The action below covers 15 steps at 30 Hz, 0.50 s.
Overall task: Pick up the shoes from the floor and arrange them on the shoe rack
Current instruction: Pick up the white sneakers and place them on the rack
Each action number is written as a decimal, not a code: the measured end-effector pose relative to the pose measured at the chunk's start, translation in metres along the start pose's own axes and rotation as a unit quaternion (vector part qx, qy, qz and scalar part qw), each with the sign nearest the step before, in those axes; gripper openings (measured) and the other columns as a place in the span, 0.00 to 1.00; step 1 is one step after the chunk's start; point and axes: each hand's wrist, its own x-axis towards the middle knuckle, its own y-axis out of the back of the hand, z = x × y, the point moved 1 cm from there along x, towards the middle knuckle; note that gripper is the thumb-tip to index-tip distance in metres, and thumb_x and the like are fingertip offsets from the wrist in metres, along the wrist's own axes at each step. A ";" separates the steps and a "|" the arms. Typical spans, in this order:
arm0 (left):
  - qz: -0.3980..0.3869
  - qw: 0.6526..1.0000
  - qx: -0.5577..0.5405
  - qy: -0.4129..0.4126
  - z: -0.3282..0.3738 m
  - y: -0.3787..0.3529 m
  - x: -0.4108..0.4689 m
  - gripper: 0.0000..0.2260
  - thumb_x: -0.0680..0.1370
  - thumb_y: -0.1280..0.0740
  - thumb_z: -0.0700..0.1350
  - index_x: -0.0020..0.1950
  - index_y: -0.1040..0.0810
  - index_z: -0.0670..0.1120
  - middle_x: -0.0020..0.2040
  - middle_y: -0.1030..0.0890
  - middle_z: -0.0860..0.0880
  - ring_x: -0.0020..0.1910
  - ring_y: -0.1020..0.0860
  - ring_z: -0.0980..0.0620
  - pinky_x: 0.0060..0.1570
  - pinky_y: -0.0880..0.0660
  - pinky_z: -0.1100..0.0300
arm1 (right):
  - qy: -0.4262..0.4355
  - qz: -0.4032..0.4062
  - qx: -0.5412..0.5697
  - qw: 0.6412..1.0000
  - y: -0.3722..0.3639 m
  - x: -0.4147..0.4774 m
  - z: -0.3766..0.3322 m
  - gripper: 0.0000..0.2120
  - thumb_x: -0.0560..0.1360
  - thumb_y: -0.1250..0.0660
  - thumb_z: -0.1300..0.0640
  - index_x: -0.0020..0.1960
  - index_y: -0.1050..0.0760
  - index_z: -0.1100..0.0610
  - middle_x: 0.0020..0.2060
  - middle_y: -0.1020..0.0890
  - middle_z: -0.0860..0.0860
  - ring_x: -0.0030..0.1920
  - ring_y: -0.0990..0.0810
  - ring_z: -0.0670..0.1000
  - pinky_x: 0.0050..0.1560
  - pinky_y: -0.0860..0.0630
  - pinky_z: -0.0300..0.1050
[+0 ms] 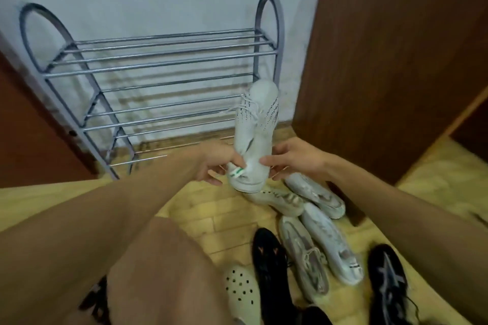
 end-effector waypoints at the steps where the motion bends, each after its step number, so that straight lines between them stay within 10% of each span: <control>1: -0.006 1.000 -0.002 0.007 0.002 -0.015 0.005 0.14 0.72 0.29 0.43 0.57 0.22 0.45 0.47 0.24 0.48 0.41 0.28 0.50 0.39 0.26 0.58 | -0.009 0.011 -0.005 1.000 0.010 -0.007 0.009 0.12 0.74 0.29 0.56 0.53 0.18 0.63 0.40 0.14 0.52 0.38 0.16 0.48 0.48 0.18 0.44; 9: -0.036 0.983 -0.161 0.077 -0.012 -0.122 0.047 0.10 0.72 0.28 0.35 0.52 0.22 0.39 0.45 0.19 0.43 0.39 0.20 0.48 0.38 0.22 0.54 | -0.067 0.121 0.073 0.988 0.055 -0.032 0.106 0.18 0.77 0.34 0.51 0.59 0.20 0.63 0.52 0.16 0.61 0.47 0.18 0.56 0.46 0.18 0.43; 15: -0.043 0.981 -0.132 0.134 -0.046 -0.152 0.112 0.17 0.76 0.31 0.37 0.63 0.28 0.38 0.61 0.23 0.40 0.59 0.23 0.43 0.55 0.24 0.51 | -0.235 0.251 0.134 0.929 0.053 -0.013 0.219 0.16 0.77 0.34 0.59 0.63 0.26 0.63 0.45 0.21 0.56 0.40 0.21 0.53 0.42 0.20 0.45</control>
